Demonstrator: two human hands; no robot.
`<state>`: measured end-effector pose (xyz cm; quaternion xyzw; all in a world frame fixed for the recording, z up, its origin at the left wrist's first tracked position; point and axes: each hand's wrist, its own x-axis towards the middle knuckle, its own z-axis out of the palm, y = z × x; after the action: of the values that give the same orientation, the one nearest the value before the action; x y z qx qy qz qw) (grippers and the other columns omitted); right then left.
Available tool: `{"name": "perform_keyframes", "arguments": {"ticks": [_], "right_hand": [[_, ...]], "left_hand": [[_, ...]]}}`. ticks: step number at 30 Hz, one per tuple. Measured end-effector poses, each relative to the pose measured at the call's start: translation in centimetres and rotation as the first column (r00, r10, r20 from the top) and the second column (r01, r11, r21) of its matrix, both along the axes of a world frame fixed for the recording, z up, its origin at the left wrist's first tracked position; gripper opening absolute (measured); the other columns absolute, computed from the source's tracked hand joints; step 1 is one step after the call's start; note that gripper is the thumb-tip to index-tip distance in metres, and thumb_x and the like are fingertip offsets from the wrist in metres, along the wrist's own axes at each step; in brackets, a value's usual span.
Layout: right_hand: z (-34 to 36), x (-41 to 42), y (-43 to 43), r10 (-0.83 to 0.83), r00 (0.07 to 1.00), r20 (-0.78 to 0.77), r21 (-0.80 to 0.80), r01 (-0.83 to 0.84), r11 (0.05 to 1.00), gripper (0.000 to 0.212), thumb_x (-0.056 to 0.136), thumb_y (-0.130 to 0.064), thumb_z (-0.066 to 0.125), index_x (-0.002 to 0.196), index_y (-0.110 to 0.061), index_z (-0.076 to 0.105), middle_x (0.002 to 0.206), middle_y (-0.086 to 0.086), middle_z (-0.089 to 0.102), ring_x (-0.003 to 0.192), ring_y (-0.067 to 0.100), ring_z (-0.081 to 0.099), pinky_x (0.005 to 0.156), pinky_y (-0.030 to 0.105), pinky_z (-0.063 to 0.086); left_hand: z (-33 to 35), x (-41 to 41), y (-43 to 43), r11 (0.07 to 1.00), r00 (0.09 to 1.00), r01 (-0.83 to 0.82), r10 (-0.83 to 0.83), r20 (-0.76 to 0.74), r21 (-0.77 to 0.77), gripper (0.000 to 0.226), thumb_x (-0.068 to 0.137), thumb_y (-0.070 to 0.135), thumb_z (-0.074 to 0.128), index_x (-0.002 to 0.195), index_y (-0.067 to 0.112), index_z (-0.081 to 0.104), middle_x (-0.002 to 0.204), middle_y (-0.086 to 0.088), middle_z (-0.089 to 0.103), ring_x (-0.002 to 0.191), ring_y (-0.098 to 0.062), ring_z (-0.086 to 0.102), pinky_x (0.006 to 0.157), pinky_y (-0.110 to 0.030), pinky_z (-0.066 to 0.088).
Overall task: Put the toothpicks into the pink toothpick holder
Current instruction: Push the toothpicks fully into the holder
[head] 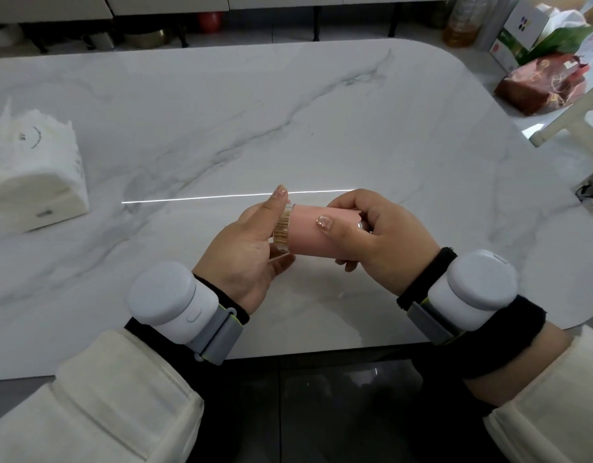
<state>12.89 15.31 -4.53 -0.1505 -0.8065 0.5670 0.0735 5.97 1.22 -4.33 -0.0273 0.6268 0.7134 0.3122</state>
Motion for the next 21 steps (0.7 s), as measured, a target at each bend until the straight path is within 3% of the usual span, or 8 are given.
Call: {"name": "perform_keyframes", "arguments": {"ticks": [8,16,21], "right_hand": [[0.06,0.04,-0.01,0.008,1.000,0.003,-0.014,-0.008,1.000,0.018,0.079,-0.039,0.064,0.087,-0.024,0.060,0.075,0.011,0.066,0.049,0.005,0.061,0.047,0.017,0.048],[0.13,0.04,-0.04,0.006,1.000,0.008,-0.008,-0.006,1.000,0.018,0.079,-0.038,0.065,0.088,-0.023,0.060,0.073,0.008,0.065,0.048,0.005,0.061,0.047,0.016,0.047],[0.20,0.07,-0.12,0.009,1.000,0.010,0.008,-0.009,1.000,0.019,0.078,-0.039,0.064,0.087,-0.023,0.060,0.069,0.004,0.064,0.047,0.004,0.060,0.047,0.016,0.047]], "left_hand": [[0.21,0.15,0.06,0.999,0.999,-0.048,0.048,-0.026,0.004,0.025,0.085,0.033,0.057,0.102,0.016,0.062,0.068,0.006,0.063,0.054,-0.009,0.057,0.053,-0.019,0.047],[0.11,-0.01,-0.02,0.997,0.997,-0.072,0.072,-0.018,0.015,0.015,0.081,0.024,0.059,0.093,0.017,0.065,0.083,-0.003,0.059,0.058,-0.011,0.055,0.052,-0.020,0.047],[0.06,-0.14,-0.14,0.999,0.998,-0.053,0.053,-0.022,-0.003,0.017,0.080,0.018,0.054,0.091,0.020,0.066,0.082,-0.003,0.061,0.063,-0.014,0.056,0.056,-0.022,0.048]]}}
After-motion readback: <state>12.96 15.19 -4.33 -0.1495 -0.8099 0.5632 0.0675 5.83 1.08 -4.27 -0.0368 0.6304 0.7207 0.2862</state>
